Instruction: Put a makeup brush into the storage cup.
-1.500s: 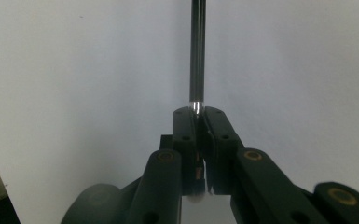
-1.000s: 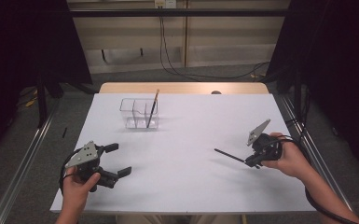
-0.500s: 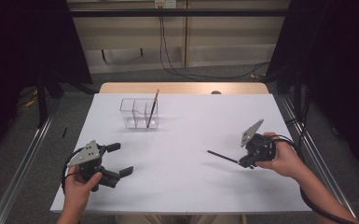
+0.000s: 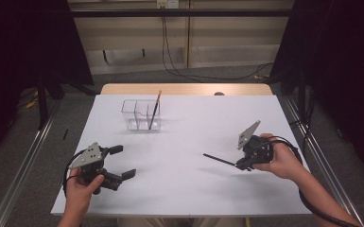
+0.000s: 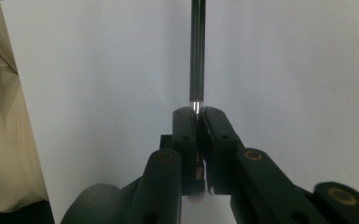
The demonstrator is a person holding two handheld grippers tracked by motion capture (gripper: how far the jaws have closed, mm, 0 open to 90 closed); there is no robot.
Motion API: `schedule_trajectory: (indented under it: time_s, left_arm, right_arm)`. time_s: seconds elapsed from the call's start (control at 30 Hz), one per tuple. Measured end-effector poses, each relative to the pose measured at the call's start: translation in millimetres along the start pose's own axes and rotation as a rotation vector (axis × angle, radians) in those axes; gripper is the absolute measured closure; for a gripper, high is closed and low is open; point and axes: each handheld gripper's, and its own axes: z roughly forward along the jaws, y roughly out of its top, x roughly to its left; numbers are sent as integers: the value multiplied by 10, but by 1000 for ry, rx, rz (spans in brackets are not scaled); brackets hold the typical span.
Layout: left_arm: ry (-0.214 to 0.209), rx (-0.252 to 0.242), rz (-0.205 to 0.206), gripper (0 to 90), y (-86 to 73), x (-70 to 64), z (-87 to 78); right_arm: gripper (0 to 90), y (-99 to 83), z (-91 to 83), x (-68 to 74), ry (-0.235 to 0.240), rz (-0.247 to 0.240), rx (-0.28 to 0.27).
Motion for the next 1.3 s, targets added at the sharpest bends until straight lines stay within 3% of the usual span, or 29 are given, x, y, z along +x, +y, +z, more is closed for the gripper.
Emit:
schedule_trajectory:
  time_s: [0.93,1.3]
  left_arm:
    - [-34,35,16,0,94,-55,130]
    - [-88,73,34,0,185,-102,278]
  right_arm:
    - [839,345,108,210,11,-108,18]
    - [839,466,194,290,37,-143,18]
